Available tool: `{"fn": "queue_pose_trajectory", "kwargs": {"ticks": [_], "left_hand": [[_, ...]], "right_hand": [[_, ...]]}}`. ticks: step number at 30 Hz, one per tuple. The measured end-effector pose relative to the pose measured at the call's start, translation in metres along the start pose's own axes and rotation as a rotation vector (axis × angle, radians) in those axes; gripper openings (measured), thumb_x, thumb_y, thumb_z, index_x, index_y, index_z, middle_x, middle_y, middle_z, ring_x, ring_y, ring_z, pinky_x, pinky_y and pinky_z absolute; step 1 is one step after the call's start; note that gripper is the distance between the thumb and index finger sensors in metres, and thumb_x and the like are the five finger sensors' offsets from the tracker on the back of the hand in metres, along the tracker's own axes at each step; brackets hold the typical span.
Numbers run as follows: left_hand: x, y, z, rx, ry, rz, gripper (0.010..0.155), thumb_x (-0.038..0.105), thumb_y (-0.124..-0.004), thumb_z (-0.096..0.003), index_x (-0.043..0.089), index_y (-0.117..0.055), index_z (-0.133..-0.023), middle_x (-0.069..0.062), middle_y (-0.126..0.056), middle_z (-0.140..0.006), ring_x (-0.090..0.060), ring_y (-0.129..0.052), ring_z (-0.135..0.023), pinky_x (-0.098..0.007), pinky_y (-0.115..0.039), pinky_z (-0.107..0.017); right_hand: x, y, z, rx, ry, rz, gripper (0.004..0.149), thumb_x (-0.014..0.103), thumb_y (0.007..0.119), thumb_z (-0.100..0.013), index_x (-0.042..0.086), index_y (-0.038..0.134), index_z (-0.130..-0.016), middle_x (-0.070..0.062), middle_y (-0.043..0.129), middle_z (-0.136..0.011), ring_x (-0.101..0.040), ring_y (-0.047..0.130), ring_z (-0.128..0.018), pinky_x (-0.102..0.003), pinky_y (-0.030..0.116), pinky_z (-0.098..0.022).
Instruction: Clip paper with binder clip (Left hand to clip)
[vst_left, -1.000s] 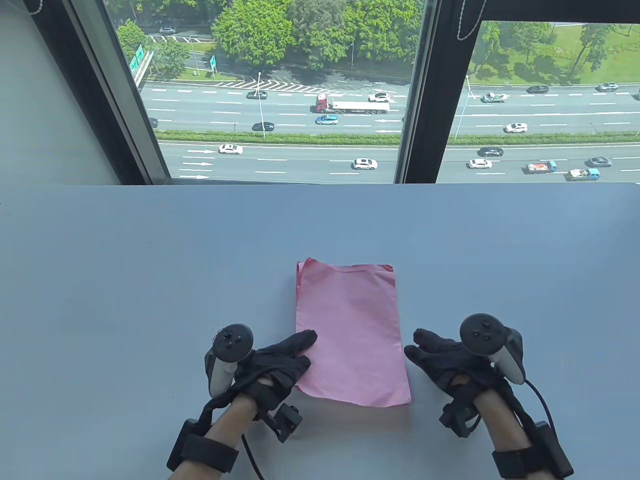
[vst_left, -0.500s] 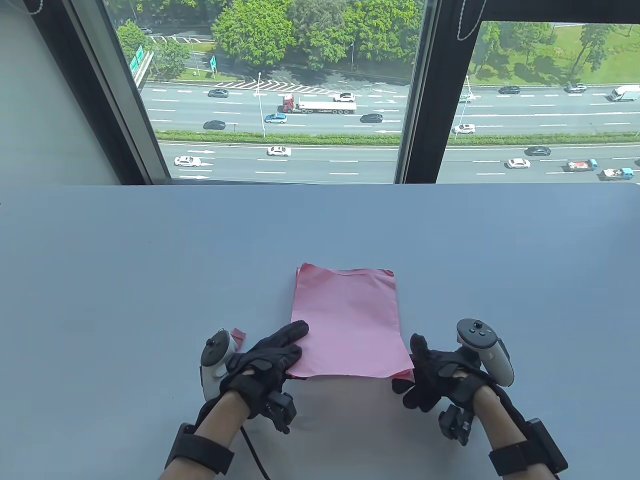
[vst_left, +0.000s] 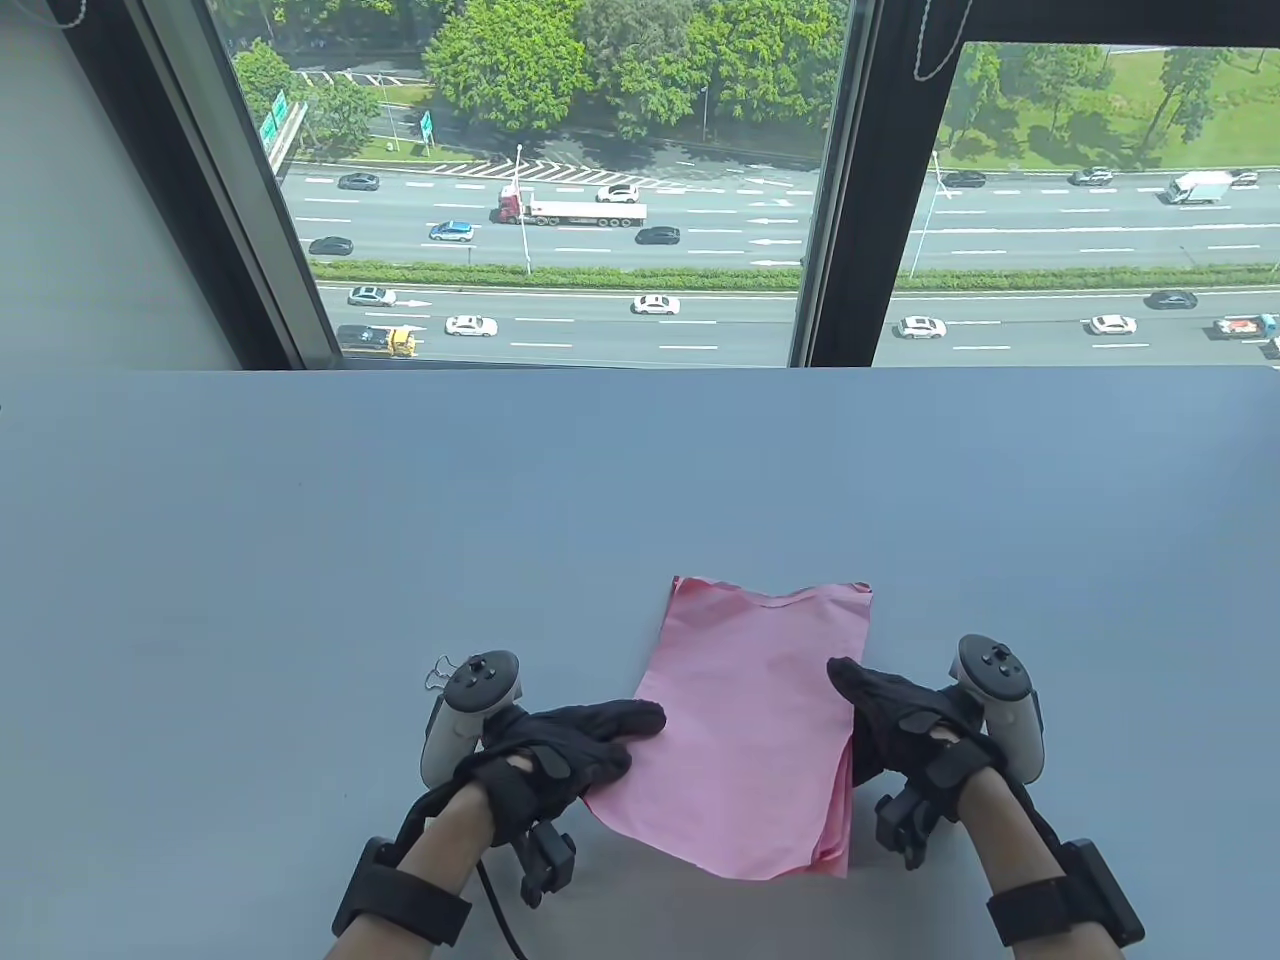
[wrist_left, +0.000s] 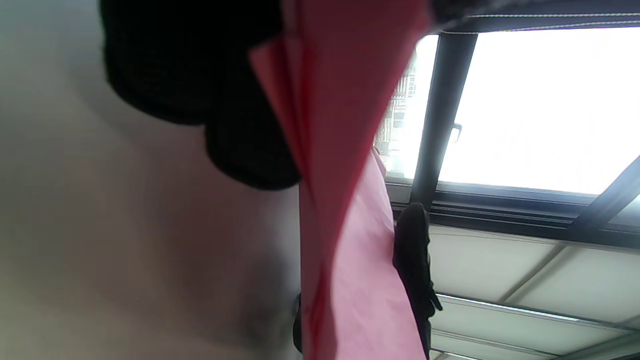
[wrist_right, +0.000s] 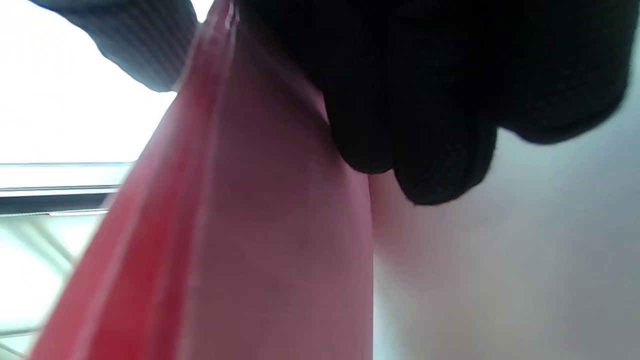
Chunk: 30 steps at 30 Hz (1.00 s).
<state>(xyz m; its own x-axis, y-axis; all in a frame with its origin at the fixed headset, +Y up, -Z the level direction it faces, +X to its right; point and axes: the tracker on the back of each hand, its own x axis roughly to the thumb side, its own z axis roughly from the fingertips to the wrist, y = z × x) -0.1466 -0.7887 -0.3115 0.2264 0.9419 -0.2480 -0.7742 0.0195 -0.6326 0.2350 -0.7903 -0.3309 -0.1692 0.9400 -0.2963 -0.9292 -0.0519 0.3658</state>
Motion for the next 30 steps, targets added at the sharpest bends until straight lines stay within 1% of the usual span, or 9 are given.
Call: {"fn": "queue_pose_trajectory", "kwargs": {"ticks": [2, 5, 8, 10, 14, 20, 24, 27, 30], "left_hand": [[-0.001, 0.000, -0.001, 0.004, 0.010, -0.033, 0.062, 0.022, -0.079, -0.0448, 0.014, -0.066, -0.105, -0.016, -0.079, -0.100, -0.020, -0.106, -0.056, -0.044, -0.087, -0.047], [-0.001, 0.001, 0.000, 0.038, 0.052, -0.121, 0.062, 0.028, -0.081, -0.0462, 0.019, -0.067, -0.106, -0.018, -0.073, -0.104, -0.028, -0.101, -0.066, -0.049, -0.081, -0.052], [0.006, 0.005, 0.004, 0.103, 0.046, -0.227, 0.063, 0.036, -0.082, -0.0468, 0.024, -0.067, -0.106, -0.018, -0.068, -0.107, -0.033, -0.094, -0.074, -0.051, -0.078, -0.055], [0.013, 0.010, 0.011, 0.216, 0.036, -0.315, 0.064, 0.038, -0.083, -0.0464, 0.023, -0.067, -0.107, -0.018, -0.066, -0.108, -0.036, -0.090, -0.079, -0.053, -0.074, -0.057], [0.019, 0.018, 0.019, 0.340, 0.007, -0.425, 0.071, 0.043, -0.084, -0.0458, 0.022, -0.060, -0.109, -0.017, -0.062, -0.110, -0.038, -0.081, -0.087, -0.056, -0.070, -0.060], [0.019, 0.020, 0.019, 0.392, -0.080, -0.363, 0.092, 0.054, -0.085, -0.0437, 0.017, -0.036, -0.112, -0.019, -0.046, -0.114, -0.042, -0.065, -0.096, -0.058, -0.062, -0.064], [0.019, 0.019, 0.018, 0.363, -0.107, -0.333, 0.103, 0.063, -0.085, -0.0410, 0.014, -0.028, -0.112, -0.023, -0.022, -0.115, -0.047, -0.048, -0.102, -0.060, -0.057, -0.067], [0.019, 0.019, 0.018, 0.363, -0.164, -0.276, 0.105, 0.064, -0.085, -0.0401, 0.012, -0.029, -0.111, -0.024, -0.027, -0.115, -0.047, -0.051, -0.101, -0.060, -0.057, -0.067], [0.022, 0.018, 0.017, 0.327, -0.245, -0.220, 0.097, 0.062, -0.086, -0.0409, 0.016, -0.037, -0.112, -0.020, -0.049, -0.114, -0.044, -0.066, -0.098, -0.059, -0.064, -0.064]], "right_hand": [[0.003, 0.001, 0.000, -0.027, -0.005, 0.042, 0.064, 0.046, 0.079, -0.049, 0.005, 0.070, -0.097, -0.013, 0.097, -0.076, -0.036, 0.105, -0.049, -0.048, 0.086, -0.032], [0.007, 0.002, 0.002, -0.065, -0.035, 0.058, 0.055, 0.038, 0.079, -0.049, 0.008, 0.075, -0.095, -0.014, 0.098, -0.075, -0.036, 0.105, -0.050, -0.049, 0.086, -0.033], [0.012, 0.002, 0.004, -0.107, -0.084, 0.064, 0.051, 0.035, 0.079, -0.048, 0.010, 0.079, -0.093, -0.014, 0.099, -0.074, -0.036, 0.105, -0.049, -0.049, 0.086, -0.033], [0.018, 0.002, 0.007, -0.134, -0.152, 0.055, 0.050, 0.034, 0.079, -0.048, 0.012, 0.080, -0.093, -0.013, 0.099, -0.074, -0.036, 0.105, -0.049, -0.049, 0.086, -0.033], [0.028, 0.007, 0.011, -0.138, -0.270, 0.085, 0.049, 0.034, 0.079, -0.046, 0.016, 0.082, -0.092, -0.013, 0.100, -0.074, -0.036, 0.104, -0.051, -0.049, 0.086, -0.035], [0.041, 0.022, 0.017, -0.025, -0.414, 0.085, 0.049, 0.034, 0.080, -0.046, 0.016, 0.083, -0.092, -0.011, 0.099, -0.075, -0.038, 0.102, -0.055, -0.052, 0.083, -0.038], [0.050, 0.031, 0.023, 0.011, -0.477, 0.100, 0.049, 0.033, 0.080, -0.045, 0.017, 0.084, -0.091, -0.011, 0.100, -0.075, -0.038, 0.102, -0.055, -0.052, 0.083, -0.039], [0.055, 0.037, 0.029, 0.030, -0.518, 0.114, 0.048, 0.033, 0.080, -0.045, 0.018, 0.084, -0.091, -0.011, 0.099, -0.076, -0.039, 0.102, -0.056, -0.053, 0.082, -0.040], [0.059, 0.039, 0.033, 0.020, -0.550, 0.139, 0.048, 0.033, 0.080, -0.045, 0.019, 0.084, -0.091, -0.010, 0.099, -0.076, -0.039, 0.101, -0.057, -0.054, 0.082, -0.041]]}}
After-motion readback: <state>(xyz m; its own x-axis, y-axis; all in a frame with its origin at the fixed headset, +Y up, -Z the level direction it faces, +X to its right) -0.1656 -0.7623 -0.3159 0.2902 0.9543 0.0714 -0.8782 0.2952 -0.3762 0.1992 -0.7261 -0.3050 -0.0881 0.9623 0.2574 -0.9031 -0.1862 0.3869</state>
